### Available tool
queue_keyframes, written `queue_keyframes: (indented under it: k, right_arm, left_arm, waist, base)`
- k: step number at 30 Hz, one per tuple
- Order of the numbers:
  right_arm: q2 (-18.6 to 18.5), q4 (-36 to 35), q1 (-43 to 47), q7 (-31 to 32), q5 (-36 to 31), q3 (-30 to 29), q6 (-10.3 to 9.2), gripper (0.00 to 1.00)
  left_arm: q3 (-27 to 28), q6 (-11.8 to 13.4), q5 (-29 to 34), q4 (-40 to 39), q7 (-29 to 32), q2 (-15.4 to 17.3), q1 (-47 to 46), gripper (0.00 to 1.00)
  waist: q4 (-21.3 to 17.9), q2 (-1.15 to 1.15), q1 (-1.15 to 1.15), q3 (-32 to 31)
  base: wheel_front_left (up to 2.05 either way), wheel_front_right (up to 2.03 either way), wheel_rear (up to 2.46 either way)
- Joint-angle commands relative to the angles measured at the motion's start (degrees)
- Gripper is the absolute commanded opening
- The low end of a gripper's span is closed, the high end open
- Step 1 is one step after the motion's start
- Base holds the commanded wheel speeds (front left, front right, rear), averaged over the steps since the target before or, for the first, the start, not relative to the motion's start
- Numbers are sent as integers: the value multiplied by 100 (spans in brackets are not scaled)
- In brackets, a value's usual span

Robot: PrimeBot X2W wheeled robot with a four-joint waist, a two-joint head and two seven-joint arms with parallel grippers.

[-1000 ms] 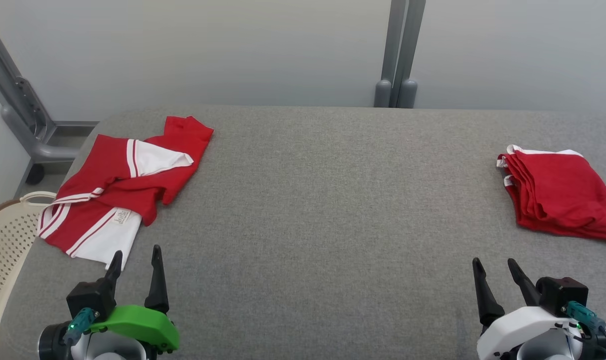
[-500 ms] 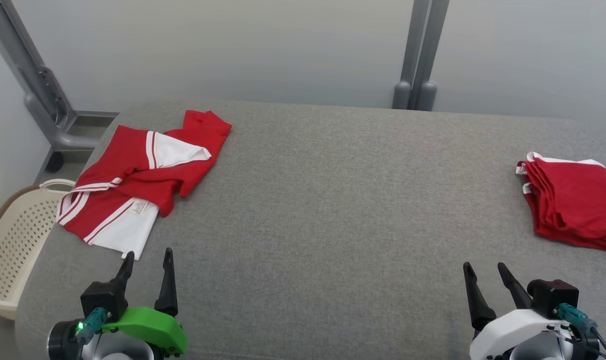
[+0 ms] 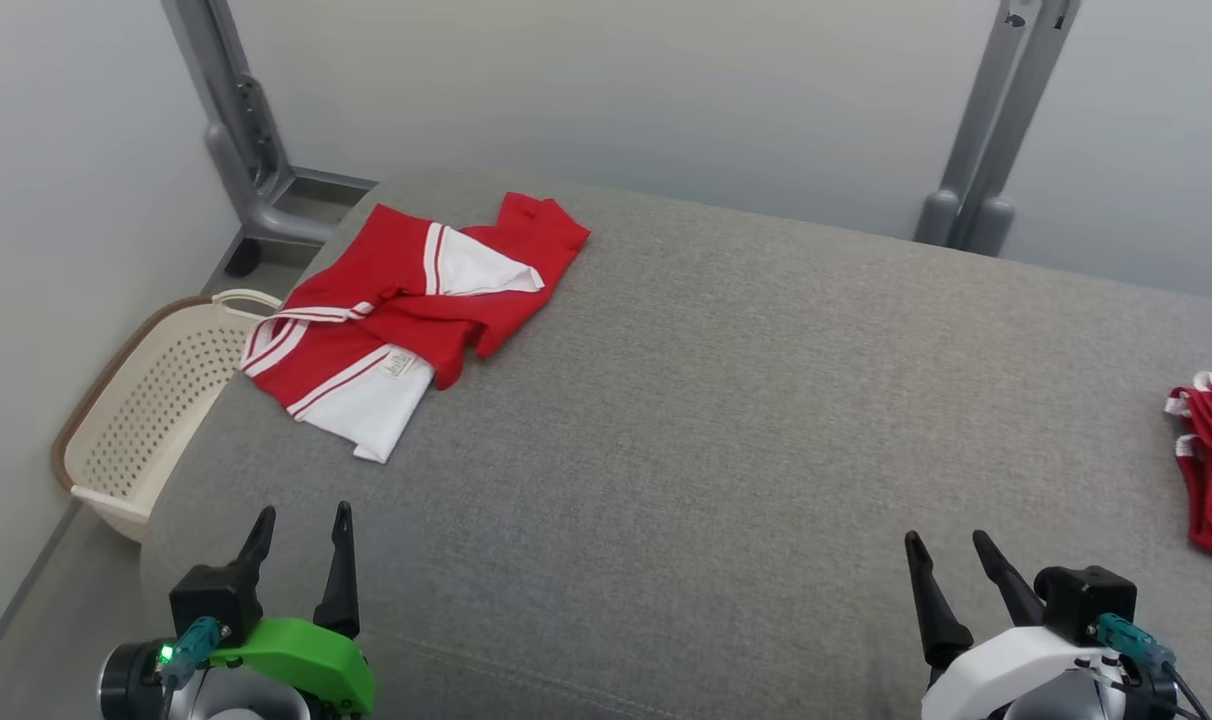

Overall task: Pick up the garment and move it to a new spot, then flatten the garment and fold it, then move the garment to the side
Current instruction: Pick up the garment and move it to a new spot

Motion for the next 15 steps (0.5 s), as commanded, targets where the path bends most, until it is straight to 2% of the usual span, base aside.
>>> queue_keyframes:
  k: [1,7,15]
  right_arm:
    - [-13,3,-11,-36,13,2,-6,100]
    - [-11,-15,-52,-19,-26,84,-6,100]
    - [-14,-28,1,-10,6,220,-6,100]
  left_arm:
    - [-3,-7,55,6,0,30,-24,100]
    - [-19,-2,41,-1,0,57,7,100]
    - [-27,54,-2,-27,30,109,97,100]
  waist:
    - [343,0,0,17]
    - [630,0,0,35]
    - [734,0,0,61]
  base:
    - [0,0,0]
    - [0,0,0]
    - [0,0,0]
